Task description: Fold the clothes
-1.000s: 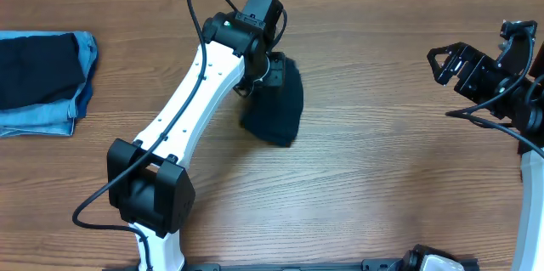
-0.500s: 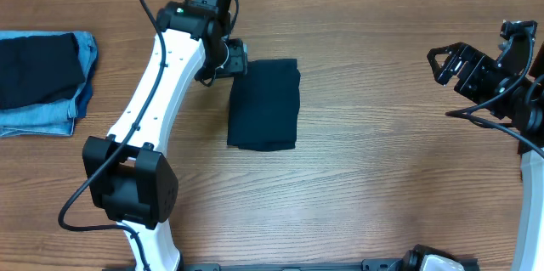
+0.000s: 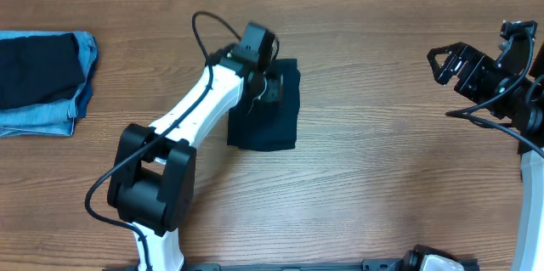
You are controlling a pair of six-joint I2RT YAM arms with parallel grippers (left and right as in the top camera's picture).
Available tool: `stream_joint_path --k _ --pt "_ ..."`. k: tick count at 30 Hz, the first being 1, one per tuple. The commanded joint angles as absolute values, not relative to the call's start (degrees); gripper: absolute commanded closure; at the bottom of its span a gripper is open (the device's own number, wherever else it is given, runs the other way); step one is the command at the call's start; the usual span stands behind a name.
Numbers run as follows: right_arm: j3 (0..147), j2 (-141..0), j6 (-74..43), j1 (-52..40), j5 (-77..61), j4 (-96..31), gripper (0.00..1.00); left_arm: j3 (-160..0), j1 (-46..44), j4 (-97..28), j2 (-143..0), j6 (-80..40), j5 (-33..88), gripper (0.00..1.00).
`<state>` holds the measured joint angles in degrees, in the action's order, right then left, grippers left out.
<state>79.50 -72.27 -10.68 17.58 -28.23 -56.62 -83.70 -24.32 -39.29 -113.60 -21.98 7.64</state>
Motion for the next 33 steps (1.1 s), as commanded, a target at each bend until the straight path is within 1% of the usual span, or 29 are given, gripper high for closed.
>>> stream_joint_path --k 1,4,5,6,9,12,16,23,26,28,33 --pt "80.64 -72.14 -10.66 17.76 -28.05 -56.53 0.00 -79.75 -23.94 -34.76 -113.14 -23.55 7.01 0.43" --pt "80.64 -72.14 -10.63 17.76 -28.05 -56.53 0.00 -78.98 -23.94 -33.61 -113.14 -22.39 7.14 0.40" --pt "80.64 -72.14 -10.63 17.76 -28.08 -56.53 0.00 -79.05 -23.92 -33.85 -113.14 -21.91 7.53 0.41" --pt "80.64 -72.14 -10.63 17.76 -28.08 -56.53 0.00 -79.61 -23.90 -34.79 -113.01 -21.80 7.57 0.43" --pt "80.64 -72.14 -10.63 17.76 -28.08 -56.53 0.00 -86.15 -23.33 -41.08 -111.96 -20.67 8.47 0.43" --pt "80.64 -72.14 -10.63 17.76 -28.05 -56.53 0.00 -95.09 -23.31 -49.25 -110.50 -18.17 10.63 0.41" --pt "80.64 -72.14 -10.63 17.76 -28.05 -56.53 0.00 -102.76 -25.93 -57.71 -109.58 -18.15 10.48 0.37" --pt "80.64 -72.14 -10.63 17.76 -28.05 -56.53 0.00 -101.08 -33.43 -63.64 -112.12 -18.13 5.82 0.37" --pt "80.64 -72.14 -10.63 17.76 -28.05 -56.53 0.00 -98.72 -36.58 -63.44 -114.04 -16.16 3.09 0.36" --pt "80.64 -72.14 -10.63 17.76 -28.05 -56.53 0.00 -97.36 -38.65 -62.96 -115.61 -14.46 -1.32 0.36" --pt "80.64 -72.14 -10.63 17.76 -28.08 -56.53 0.00 -96.44 -40.16 -60.75 -119.15 -14.48 -8.25 0.37"
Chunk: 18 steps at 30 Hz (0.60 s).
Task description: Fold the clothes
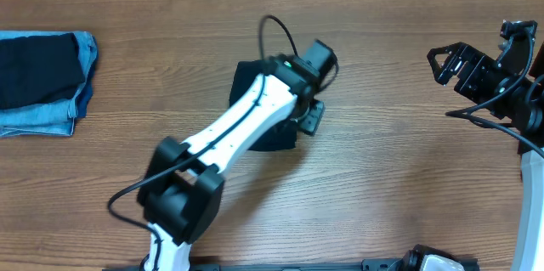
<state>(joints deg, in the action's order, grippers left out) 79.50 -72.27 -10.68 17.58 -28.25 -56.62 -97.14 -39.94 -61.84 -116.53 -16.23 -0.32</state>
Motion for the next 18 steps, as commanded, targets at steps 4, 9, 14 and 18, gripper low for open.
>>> stream_joint_path --k 4,9,14,18 --pt "80.64 -72.14 -10.63 17.76 -28.05 -56.53 0.00 -96.42 -39.66 -58.54 -121.80 -13.54 -7.84 0.37" --pt "80.64 -72.14 -10.63 17.76 -28.08 -56.53 0.00 -96.42 -39.77 -56.23 -125.45 -7.42 -4.99 0.39" --pt "80.64 -72.14 -10.63 17.76 -28.08 -56.53 0.00 -96.40 -39.66 -58.52 -126.50 -6.37 -4.40 0.42" --pt "80.64 -72.14 -10.63 17.76 -28.08 -56.53 0.00 -96.38 -39.66 -63.99 -126.50 -6.42 -3.31 0.45"
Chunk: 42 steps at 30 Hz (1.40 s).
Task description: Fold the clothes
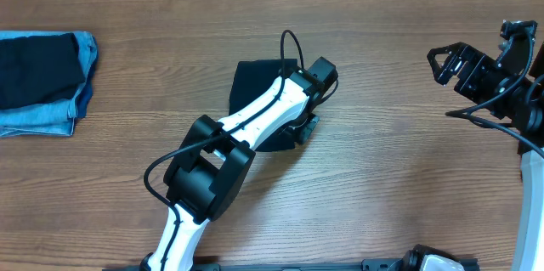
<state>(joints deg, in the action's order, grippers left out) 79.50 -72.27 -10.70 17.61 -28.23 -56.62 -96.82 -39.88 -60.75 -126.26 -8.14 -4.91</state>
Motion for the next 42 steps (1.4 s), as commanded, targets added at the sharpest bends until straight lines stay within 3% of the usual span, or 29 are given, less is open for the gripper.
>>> stream_joint_path --k 1,9,15,23,32,42 --pt "80.64 -72.14 -10.63 17.76 -28.05 -56.53 0.00 -96.38 -39.66 -65.63 -126.50 -6.42 -3.36 0.46" --pt "80.64 -72.14 -10.63 17.76 -28.05 -56.53 0.00 -96.38 -38.83 -76.31 -126.50 -11.77 -8.62 0.48" --pt "80.64 -72.14 -10.63 17.76 -28.05 -56.53 0.00 -96.38 -35.20 -75.44 -126.41 -13.74 -9.13 0.54" --pt "80.64 -72.14 -10.63 17.76 -28.05 -56.53 0.00 -96.82 -33.93 -73.47 -121.05 -17.50 -9.02 0.52" --pt "80.64 -72.14 -10.63 17.76 -28.05 -56.51 0.00 -97.41 -32.45 -71.94 -103.20 -22.83 -9.41 0.33" --pt "80.64 -72.40 -12.14 17.39 -29.56 -56.31 0.00 -97.41 -26.02 -72.86 -95.79 -22.72 -8.93 0.28"
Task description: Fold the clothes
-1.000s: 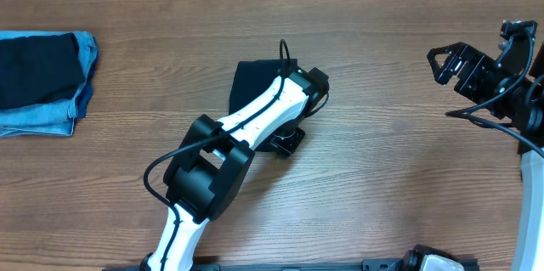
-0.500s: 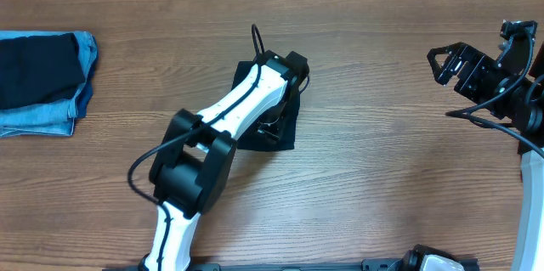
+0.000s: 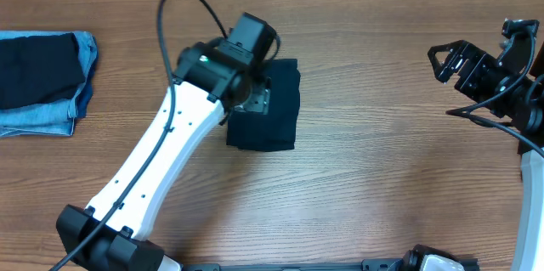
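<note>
A dark navy garment [image 3: 279, 118] lies folded into a compact rectangle on the wooden table, just left of centre. My left gripper [image 3: 255, 98] hangs over the garment's upper left part, pointing down. Its wrist hides the fingers, so whether they are open or touching the cloth does not show. My right gripper [image 3: 439, 65] is far off at the table's right edge, open and empty, well apart from the garment.
A stack of folded clothes [image 3: 42, 84], dark cloth on top of blue denim, rests at the far left edge. The white left arm [image 3: 161, 160] runs diagonally from the bottom left up to the garment. Bare wood table [image 3: 382, 169] lies between the garment and the right arm.
My left gripper has moved from the garment's right edge to its upper left part, and the arm's base link has swung out to the left. The garment and the right arm stay where they were.
At first my left gripper was over the folded garment's upper left. Then it was at the garment's right side, and a little later still there, lower along the right edge. Now it is back over the upper left. The garment stays folded in the same place.
</note>
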You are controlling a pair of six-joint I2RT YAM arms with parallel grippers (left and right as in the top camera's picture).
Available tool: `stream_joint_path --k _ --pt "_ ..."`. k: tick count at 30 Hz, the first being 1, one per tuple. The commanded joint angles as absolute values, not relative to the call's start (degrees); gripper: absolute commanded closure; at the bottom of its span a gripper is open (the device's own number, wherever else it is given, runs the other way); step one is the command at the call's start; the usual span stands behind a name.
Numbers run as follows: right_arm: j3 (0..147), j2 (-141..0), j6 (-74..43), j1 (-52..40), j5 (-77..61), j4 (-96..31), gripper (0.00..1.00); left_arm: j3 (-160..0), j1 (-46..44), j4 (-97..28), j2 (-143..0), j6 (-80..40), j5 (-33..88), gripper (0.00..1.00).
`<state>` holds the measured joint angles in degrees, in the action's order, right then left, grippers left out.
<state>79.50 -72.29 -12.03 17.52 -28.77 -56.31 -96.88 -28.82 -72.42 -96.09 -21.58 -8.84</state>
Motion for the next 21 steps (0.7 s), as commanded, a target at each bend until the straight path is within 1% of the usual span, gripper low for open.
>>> stream_joint_path --k 1,4,8,10,11,13,14,16,17,18,19,21 --pt "80.64 -72.51 -12.21 17.39 -29.61 -56.31 0.00 -97.41 -25.04 -72.88 -95.79 -22.72 -8.88 0.30" --pt "80.64 -72.55 -15.07 17.37 -31.42 -55.99 0.00 -97.41 -22.44 -70.91 -95.77 -21.87 -7.57 0.31" --pt "80.49 -73.17 -14.46 16.47 -32.25 -58.57 0.01 -97.41 -19.33 -67.64 -95.77 -20.29 -4.86 0.29" --pt "80.03 -74.19 -11.68 13.76 -31.92 -61.47 0.35 -97.41 -18.20 -67.18 -95.77 -19.90 -4.78 0.28" --pt "79.61 -74.81 -11.55 12.34 -30.89 -62.70 0.38 -97.41 -17.87 -67.07 -95.77 -19.42 -4.56 0.28" --pt "77.12 -77.08 -12.51 7.29 -27.29 -65.06 0.34 -97.41 -17.23 -67.00 -95.77 -18.63 -4.40 0.28" --pt "75.50 -78.28 -13.50 5.04 -26.44 -65.04 0.41 -97.41 -17.15 -67.02 -95.77 -18.37 -4.43 0.28" --pt "71.81 -81.12 -16.67 0.64 -26.55 -63.31 0.65 -97.41 -16.88 -67.02 -95.77 -18.24 -4.40 0.29" --pt "69.43 -83.15 -18.72 -2.02 -26.63 -61.19 0.80 -97.41 -16.78 -67.00 -95.77 -18.22 -4.43 0.30" --pt "67.72 -84.73 -19.88 -4.03 -26.61 -59.13 0.90 -97.41 -16.78 -67.00 -95.74 -18.22 -4.45 0.31" --pt "65.34 -87.39 -21.50 -7.20 -26.96 -54.92 0.96 -97.58 -16.78 -67.13 -95.66 -18.20 -4.43 0.32" --pt "63.42 -89.86 -23.31 -10.09 -28.51 -49.82 0.96 -98.00 -16.78 -67.46 -95.37 -17.67 -4.58 0.33"
